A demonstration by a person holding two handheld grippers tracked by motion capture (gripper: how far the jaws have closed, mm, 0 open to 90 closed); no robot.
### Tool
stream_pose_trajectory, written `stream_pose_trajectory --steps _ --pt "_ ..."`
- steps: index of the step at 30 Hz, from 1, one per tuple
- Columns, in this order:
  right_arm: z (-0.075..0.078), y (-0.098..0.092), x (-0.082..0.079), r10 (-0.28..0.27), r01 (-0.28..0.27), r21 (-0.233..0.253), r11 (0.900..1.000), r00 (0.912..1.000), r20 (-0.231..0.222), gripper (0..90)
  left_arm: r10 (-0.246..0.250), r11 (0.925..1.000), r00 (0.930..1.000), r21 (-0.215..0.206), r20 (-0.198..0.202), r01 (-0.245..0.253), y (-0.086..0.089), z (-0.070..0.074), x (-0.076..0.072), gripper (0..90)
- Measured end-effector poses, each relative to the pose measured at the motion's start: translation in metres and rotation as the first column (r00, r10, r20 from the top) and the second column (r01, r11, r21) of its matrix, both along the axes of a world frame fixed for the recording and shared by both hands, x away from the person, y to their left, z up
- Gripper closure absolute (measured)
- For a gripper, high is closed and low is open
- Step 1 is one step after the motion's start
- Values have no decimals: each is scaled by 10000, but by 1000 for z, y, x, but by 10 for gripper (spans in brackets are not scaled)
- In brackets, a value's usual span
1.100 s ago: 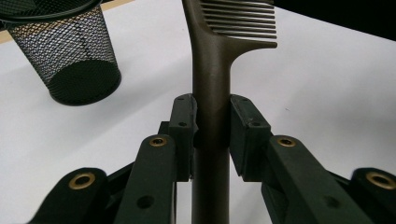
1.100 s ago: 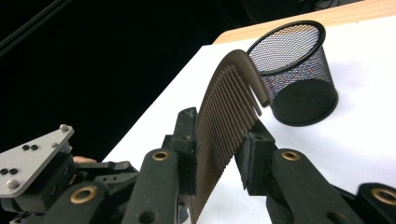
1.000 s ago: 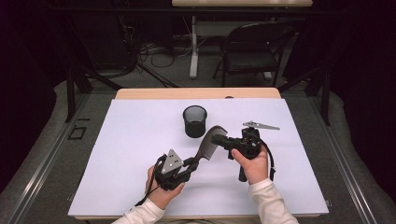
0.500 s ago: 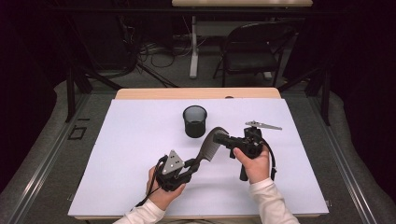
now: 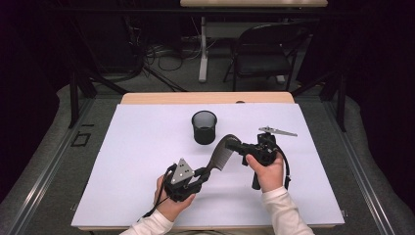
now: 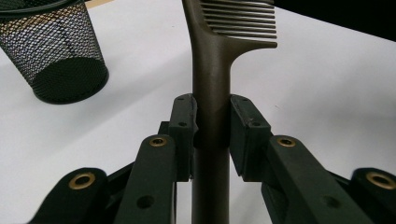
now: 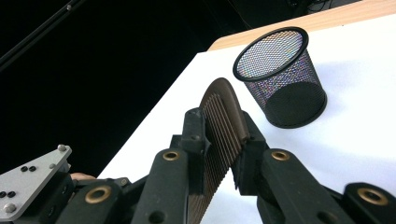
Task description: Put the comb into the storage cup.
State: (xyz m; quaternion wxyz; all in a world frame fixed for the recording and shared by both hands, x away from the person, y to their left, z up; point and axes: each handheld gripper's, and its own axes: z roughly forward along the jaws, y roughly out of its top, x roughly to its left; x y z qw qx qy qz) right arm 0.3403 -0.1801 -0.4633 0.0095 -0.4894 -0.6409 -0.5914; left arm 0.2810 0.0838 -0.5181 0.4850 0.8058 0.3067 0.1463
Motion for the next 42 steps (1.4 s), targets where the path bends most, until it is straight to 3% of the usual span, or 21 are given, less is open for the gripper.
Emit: stream_pose_trajectory --steps 9,21,42 --pt "-1 -1 1 74 -70 262 9996 9999 -131 814 -11 10000 10000 -2 2 11 0 0 0 721" --pt "-4 -4 3 291 -224 965 9951 9972 -691 858 -35 10000 10000 0 15 35 0 -1 0 721" --pt "-6 -7 5 491 -321 1437 9891 9920 -1164 871 18 10000 10000 21 60 -18 -2 -2 -1 721"
